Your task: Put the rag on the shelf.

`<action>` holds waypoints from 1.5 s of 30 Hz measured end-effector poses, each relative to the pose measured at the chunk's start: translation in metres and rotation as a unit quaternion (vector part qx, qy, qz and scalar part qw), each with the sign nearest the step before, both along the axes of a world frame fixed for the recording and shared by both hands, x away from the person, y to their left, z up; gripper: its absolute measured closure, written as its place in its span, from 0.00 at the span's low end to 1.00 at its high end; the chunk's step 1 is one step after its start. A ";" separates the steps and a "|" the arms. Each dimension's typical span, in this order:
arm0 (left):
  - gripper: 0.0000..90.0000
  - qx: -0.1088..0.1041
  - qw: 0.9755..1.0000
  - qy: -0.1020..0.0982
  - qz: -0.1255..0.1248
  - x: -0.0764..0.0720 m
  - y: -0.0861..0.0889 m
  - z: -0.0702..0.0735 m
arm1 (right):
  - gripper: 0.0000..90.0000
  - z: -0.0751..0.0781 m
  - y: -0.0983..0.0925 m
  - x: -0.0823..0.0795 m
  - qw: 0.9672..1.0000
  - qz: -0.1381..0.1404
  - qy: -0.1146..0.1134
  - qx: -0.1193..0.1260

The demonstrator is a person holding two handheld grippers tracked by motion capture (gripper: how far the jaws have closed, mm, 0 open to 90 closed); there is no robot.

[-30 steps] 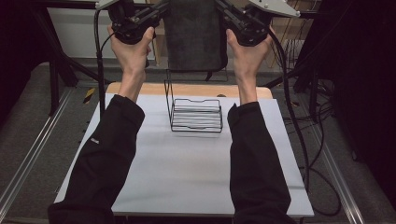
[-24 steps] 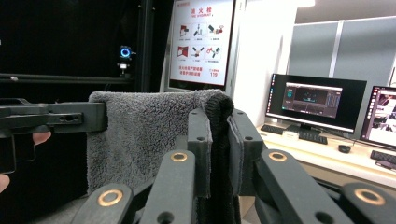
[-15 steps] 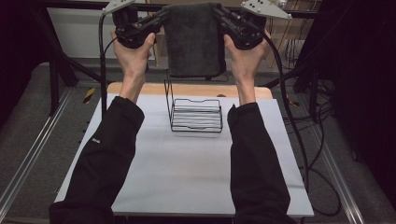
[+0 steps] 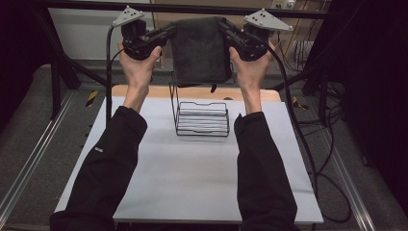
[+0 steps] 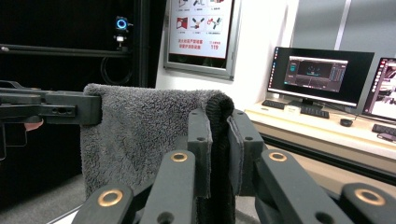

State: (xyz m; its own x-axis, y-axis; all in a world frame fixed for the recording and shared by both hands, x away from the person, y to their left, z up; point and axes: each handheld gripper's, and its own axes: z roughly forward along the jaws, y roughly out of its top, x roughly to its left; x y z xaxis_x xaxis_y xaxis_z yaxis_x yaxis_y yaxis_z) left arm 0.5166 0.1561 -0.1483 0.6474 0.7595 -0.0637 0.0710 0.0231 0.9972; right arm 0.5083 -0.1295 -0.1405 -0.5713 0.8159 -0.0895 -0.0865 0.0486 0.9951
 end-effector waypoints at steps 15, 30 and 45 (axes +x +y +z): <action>0.90 0.026 0.999 0.028 -0.007 0.001 -0.003 -0.025 | 0.90 -0.031 -0.005 -0.001 0.999 0.002 0.033 -0.013; 0.90 0.037 0.998 0.035 -0.040 -0.014 -0.004 -0.045 | 0.90 -0.055 -0.016 -0.012 0.999 0.015 0.051 -0.007; 0.90 0.060 0.996 0.042 -0.055 -0.032 -0.005 -0.047 | 0.90 -0.065 -0.022 -0.032 0.998 0.034 0.056 -0.012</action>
State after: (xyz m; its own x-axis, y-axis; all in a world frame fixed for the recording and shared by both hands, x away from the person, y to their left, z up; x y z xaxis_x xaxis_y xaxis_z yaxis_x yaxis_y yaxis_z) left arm 0.4849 0.1506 -0.1957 0.7239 0.6890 -0.0349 0.1504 -0.1083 0.9827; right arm 0.4766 -0.1517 -0.2053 -0.6327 0.7733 -0.0409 0.0214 0.0703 0.9973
